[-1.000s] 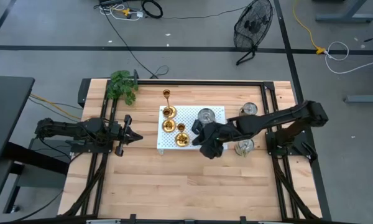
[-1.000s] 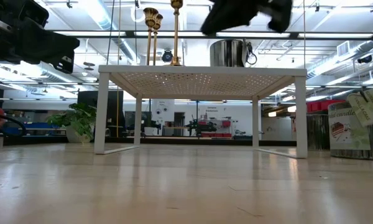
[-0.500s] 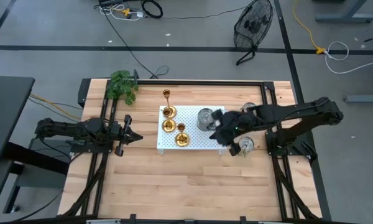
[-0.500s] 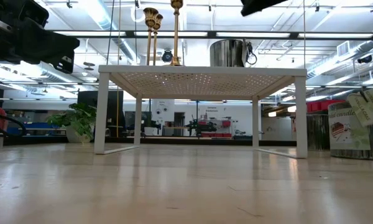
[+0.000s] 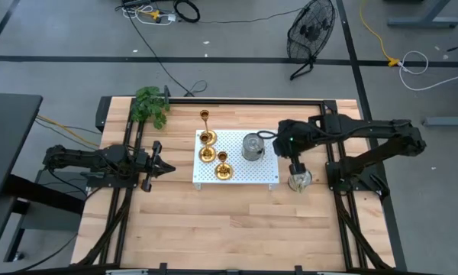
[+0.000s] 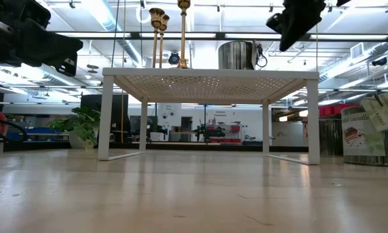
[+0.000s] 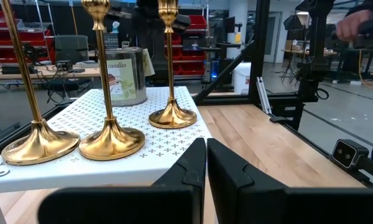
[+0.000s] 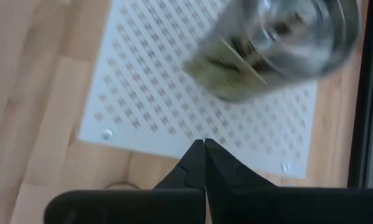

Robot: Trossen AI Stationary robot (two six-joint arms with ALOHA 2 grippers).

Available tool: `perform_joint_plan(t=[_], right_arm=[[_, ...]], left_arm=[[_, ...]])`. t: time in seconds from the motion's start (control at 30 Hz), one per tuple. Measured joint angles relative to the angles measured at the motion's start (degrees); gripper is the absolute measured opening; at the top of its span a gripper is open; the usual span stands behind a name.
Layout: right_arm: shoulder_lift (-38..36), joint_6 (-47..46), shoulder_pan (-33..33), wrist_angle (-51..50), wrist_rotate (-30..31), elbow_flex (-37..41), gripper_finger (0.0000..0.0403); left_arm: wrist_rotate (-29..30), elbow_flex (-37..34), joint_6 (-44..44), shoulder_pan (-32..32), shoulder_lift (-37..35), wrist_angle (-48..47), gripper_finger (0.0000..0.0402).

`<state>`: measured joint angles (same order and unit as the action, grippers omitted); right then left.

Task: Pick & Place candle stick holders
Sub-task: Put the bottom metal lid scented candle on the shelf

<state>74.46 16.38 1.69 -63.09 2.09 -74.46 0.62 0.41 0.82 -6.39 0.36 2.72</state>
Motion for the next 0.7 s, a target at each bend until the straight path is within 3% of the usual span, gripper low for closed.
perform_joint_plan(t=[0.33, 0.7], right_arm=[[0.1, -0.9, 3.0, -1.9, 0.0, 0.2, 0.0021], [-0.7, -4.1, 3.0, -3.0, -0.7, 9.0, 0.0029]], left_arm=[[0.0, 0.0, 0.0, 0.0, 0.0, 0.0, 0.0019], [0.0, 0.0, 0.0, 0.0, 0.0, 0.0, 0.0019]])
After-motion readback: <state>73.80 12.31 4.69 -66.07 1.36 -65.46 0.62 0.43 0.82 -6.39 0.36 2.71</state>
